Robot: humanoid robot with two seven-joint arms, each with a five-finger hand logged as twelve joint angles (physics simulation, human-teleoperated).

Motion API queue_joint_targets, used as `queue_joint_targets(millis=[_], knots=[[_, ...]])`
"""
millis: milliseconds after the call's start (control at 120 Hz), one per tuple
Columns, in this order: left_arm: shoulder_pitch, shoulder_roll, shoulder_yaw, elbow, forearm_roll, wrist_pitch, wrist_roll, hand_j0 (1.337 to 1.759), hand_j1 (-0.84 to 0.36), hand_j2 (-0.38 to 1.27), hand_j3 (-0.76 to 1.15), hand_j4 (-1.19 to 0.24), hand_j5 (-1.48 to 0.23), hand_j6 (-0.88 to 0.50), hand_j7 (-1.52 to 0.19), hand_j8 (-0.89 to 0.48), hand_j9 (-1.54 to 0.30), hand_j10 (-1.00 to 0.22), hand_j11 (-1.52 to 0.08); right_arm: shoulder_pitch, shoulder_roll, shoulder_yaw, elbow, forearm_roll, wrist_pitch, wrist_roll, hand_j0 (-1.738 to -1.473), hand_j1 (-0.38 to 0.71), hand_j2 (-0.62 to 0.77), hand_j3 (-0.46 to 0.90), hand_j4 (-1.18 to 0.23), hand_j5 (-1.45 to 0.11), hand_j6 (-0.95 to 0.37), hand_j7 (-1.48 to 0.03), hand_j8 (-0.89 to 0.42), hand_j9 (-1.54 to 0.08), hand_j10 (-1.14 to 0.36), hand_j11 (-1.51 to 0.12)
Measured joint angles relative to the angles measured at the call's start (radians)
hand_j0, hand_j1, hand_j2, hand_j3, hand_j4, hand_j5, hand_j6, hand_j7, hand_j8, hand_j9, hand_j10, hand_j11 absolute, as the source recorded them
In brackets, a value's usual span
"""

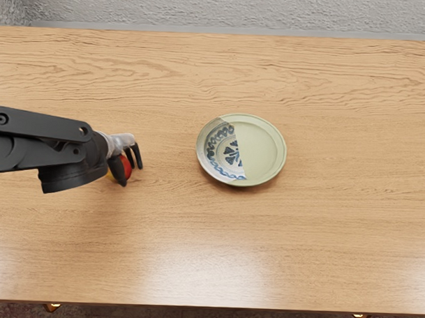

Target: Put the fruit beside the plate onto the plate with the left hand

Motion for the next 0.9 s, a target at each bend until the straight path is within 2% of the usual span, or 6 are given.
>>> queue_joint_targets(millis=[42,275,333,417,733,900], knots=[[-0.003,0.004,0.0,-0.003,-0.001,-0.002,0.0,1.655,-0.37,0.13,0.0,-0.61,-0.83,-0.51,-0.73,-0.32,-0.74,-0.37,-0.82,0.0,0.0,0.0,0.0,0.0,0.0,0.0,-1.658,-0.31,-0.01,0.0,-0.04,-0.05,-0.04,-0.05,-0.04,-0.05,-0.04,-0.05],[-0.026,0.027,0.002,-0.016,-0.014,-0.011,0.0,1.647,-0.4,0.16,0.0,-0.66,-0.97,-0.4,-0.93,-0.22,-0.93,-0.33,-0.95,0.0,0.0,0.0,0.0,0.0,0.0,0.0,-1.658,-0.31,-0.01,0.0,-0.04,-0.05,-0.04,-0.05,-0.04,-0.05,-0.04,-0.05],[-0.045,0.041,0.003,-0.018,-0.035,-0.029,0.0,1.646,-0.44,0.24,0.0,-0.69,-1.02,-0.38,-0.98,-0.18,-0.98,-0.31,-0.99,0.0,0.0,0.0,0.0,0.0,0.0,0.0,-1.658,-0.31,-0.01,0.0,-0.04,-0.05,-0.04,-0.05,-0.04,-0.05,-0.04,-0.05],[-0.067,0.051,0.003,-0.02,-0.054,-0.061,0.0,1.644,-0.42,0.23,0.0,-0.73,-1.08,-0.37,-1.05,-0.17,-1.04,-0.31,-1.05,0.0,0.0,0.0,0.0,0.0,0.0,0.0,-1.658,-0.31,-0.01,0.0,-0.04,-0.05,-0.04,-0.05,-0.04,-0.05,-0.04,-0.05],[-0.169,0.046,0.001,-0.02,-0.072,-0.179,0.001,1.638,-0.42,0.23,0.0,-0.77,-1.23,-0.31,-1.18,-0.13,-1.15,-0.3,-1.15,0.0,0.0,0.0,0.0,0.0,0.0,0.0,-1.658,-0.31,-0.01,0.0,-0.04,-0.05,-0.04,-0.05,-0.04,-0.05,-0.04,-0.05],[-0.232,-0.011,0.0,-0.017,-0.075,-0.204,0.001,1.636,-0.47,0.29,0.0,-0.77,-1.27,-0.27,-1.21,-0.09,-1.16,-0.28,-1.16,0.0,0.0,0.0,0.0,0.0,0.0,0.0,-1.658,-0.31,-0.01,0.0,-0.04,-0.05,-0.04,-0.05,-0.04,-0.05,-0.04,-0.05]])
